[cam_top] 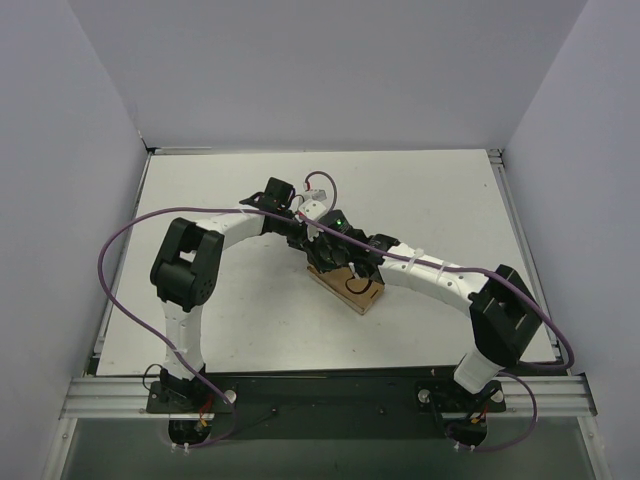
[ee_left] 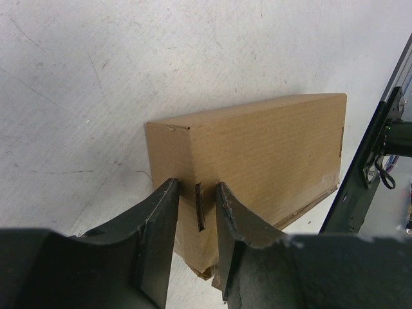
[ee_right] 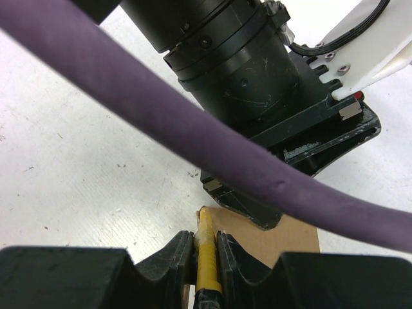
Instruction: Unpack the express box
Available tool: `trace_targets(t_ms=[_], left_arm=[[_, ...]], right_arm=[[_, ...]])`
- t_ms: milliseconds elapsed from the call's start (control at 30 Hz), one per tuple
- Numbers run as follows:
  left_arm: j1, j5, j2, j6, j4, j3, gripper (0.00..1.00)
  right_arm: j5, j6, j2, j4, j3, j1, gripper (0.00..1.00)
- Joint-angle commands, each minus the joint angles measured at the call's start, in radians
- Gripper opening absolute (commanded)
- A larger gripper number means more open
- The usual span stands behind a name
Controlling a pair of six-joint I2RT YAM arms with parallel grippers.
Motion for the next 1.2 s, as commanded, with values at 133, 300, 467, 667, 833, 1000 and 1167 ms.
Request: trace_targets(t_ms=[133,300,467,667,833,1000,1167], left_arm=[[-0.001,-0.066,0.039,0.036,-0.048,0.015,0.38],[-0.002,-0.071,0.036,0.037,-0.048,0.012,0.38],[-0.002,-0.066,0.041,0.036,-0.045,0.012,0.38],[-0.002,-0.071,0.039,0.036,-0.048,0.016,0.38],[-0.005,-0.069,0.033,0.039,-0.048,0.009,0.38],[-0.005,-0.068,0.033,0.039,-0.046,0.009,0.38],[-0.005,-0.068,0.033,0.039,-0.046,0.01,0.38]], right_arm=[[-0.031,0.017,0.011,-0.028,0.049,0.013,0.0],[0.032,0.043,-0.013,-0.028,0.048,0.016,0.0],[0.054,0.024,-0.043,-0.011,0.037,0.025,0.0],[0.049,0.015,-0.024,-0.002,0.031,0.025,0.0],[0.057,-0.009,-0.021,0.005,0.028,0.025,0.0],[0.057,-0.014,-0.026,0.008,0.022,0.025,0.0],[0.044,-0.015,-0.013,0.009,0.018,0.025,0.0]])
